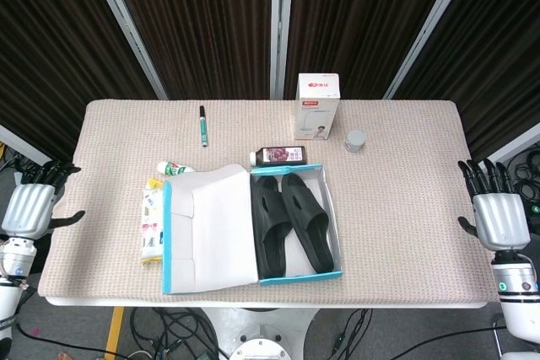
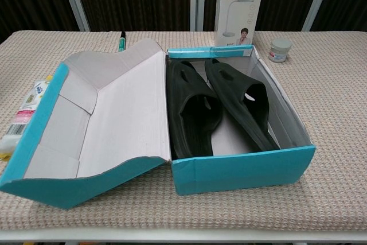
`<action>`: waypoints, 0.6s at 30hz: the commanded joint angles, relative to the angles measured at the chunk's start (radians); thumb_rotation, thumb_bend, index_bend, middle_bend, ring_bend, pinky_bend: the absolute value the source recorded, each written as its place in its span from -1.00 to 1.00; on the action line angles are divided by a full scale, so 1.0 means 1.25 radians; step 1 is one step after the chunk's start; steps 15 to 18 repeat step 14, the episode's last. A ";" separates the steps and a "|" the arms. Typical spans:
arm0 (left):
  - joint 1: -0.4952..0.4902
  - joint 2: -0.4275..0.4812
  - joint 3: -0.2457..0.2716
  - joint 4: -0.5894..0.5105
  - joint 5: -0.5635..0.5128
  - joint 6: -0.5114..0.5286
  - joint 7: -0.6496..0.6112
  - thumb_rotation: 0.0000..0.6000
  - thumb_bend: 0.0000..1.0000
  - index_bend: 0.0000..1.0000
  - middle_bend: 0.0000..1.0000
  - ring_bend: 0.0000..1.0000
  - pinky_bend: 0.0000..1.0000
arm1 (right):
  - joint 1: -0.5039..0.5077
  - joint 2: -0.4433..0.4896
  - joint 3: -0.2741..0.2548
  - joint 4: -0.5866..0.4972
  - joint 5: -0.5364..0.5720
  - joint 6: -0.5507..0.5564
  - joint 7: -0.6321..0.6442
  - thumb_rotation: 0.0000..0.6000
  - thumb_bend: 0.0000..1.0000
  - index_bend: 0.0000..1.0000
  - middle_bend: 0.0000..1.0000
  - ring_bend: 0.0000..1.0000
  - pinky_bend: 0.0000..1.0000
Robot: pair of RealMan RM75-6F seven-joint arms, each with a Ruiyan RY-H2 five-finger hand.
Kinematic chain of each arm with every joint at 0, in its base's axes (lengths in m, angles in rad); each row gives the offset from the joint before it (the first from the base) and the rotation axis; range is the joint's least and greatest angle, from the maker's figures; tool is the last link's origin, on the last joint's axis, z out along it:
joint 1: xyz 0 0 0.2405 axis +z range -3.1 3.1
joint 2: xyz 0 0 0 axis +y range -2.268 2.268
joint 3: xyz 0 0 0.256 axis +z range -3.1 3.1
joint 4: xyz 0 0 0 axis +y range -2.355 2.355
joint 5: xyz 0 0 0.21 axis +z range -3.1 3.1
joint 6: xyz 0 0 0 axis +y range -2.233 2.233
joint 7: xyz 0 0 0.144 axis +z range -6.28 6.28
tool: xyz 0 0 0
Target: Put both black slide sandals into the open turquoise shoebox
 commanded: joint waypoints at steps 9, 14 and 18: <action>-0.002 0.002 0.002 -0.002 -0.002 -0.011 -0.005 1.00 -0.72 -0.56 -0.62 -0.76 -0.60 | -0.020 -0.041 -0.004 0.036 0.002 -0.044 -0.009 1.00 -0.95 -0.94 -0.86 -1.00 -0.91; 0.002 0.001 0.007 0.001 -0.004 -0.014 -0.010 1.00 -0.72 -0.56 -0.62 -0.76 -0.60 | -0.021 -0.044 0.005 0.040 0.005 -0.058 -0.016 1.00 -0.95 -0.96 -0.86 -1.00 -0.91; 0.002 0.001 0.007 0.001 -0.004 -0.014 -0.010 1.00 -0.72 -0.56 -0.62 -0.76 -0.60 | -0.021 -0.044 0.005 0.040 0.005 -0.058 -0.016 1.00 -0.95 -0.96 -0.86 -1.00 -0.91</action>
